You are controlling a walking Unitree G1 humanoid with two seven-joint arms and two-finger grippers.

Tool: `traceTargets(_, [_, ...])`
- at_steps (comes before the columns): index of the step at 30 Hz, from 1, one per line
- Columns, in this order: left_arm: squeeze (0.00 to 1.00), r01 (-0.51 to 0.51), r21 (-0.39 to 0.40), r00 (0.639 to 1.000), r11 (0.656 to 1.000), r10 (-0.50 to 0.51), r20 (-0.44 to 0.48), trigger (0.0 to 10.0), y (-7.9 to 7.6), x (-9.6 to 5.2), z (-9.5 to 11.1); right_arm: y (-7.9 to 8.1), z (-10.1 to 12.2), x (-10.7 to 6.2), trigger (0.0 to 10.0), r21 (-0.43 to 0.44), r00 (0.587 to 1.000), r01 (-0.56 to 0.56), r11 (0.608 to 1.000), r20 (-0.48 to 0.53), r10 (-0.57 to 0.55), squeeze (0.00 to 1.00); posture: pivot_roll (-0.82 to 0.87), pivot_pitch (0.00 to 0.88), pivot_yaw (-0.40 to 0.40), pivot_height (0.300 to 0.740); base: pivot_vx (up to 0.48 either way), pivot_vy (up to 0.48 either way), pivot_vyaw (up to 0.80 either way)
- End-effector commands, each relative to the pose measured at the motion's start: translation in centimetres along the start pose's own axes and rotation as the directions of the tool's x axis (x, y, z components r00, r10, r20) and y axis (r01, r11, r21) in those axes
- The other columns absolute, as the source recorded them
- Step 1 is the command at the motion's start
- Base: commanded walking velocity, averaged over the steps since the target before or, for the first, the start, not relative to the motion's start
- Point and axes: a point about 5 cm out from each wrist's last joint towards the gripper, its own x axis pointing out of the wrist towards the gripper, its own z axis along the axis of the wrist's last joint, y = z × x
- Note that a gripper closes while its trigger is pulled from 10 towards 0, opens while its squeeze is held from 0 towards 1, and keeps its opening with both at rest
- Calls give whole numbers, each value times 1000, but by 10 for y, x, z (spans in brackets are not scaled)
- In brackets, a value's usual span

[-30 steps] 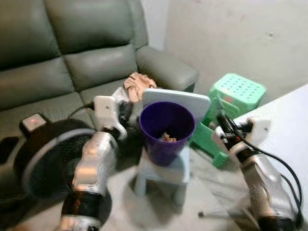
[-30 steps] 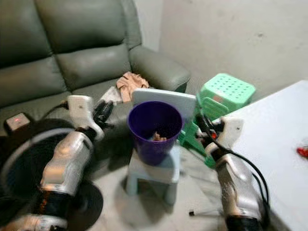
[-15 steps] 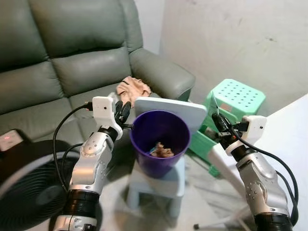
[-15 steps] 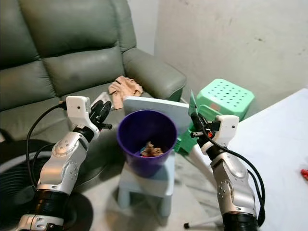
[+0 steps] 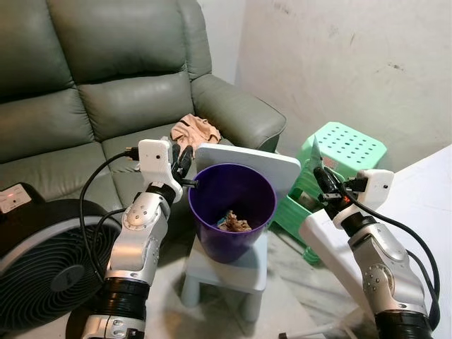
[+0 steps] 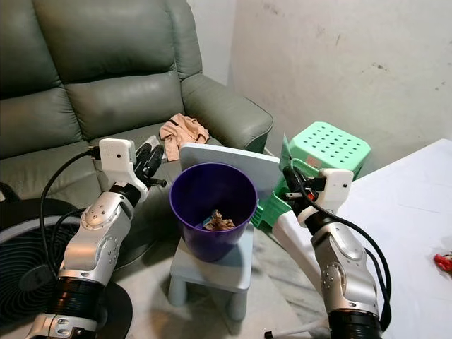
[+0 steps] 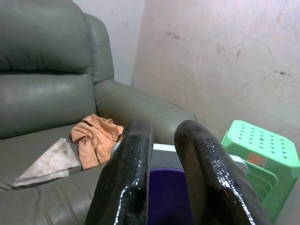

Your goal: Picking trash to rubbish bin

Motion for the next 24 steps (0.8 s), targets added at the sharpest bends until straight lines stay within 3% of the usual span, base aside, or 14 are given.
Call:
traceTargets(1, [0, -2, 13, 1000, 1000, 2, -1, 10000, -1, 0, -1, -3, 3, 1, 10000, -31, 1000, -1, 1000, -2, 1, 0, 112, 10, -71, 715, 0, 0, 0])
traceTargets(10, [0, -21, 14, 1000, 1000, 21, 5, 10000, 1, -4, -1, -7, 5, 7, 10000, -57, 999, -11, 998, -34, 9, 0, 125, 21, -86, 715, 0, 0, 0])
traceTargets(16, [0, -9, 10, 1000, 1000, 9, 23, 10000, -2, -13, -2, -5, 13, 22, 10000, -102, 998, -61, 993, -36, 57, 0, 145, 57, -105, 715, 0, 0, 0])
traceTargets(24, [0, -12, -29, 1000, 999, 13, 27, 10000, -3, -30, -3, 13, 18, 50, 10000, -121, 986, -161, 980, -56, 155, 0, 199, 113, -146, 715, 0, 0, 0])
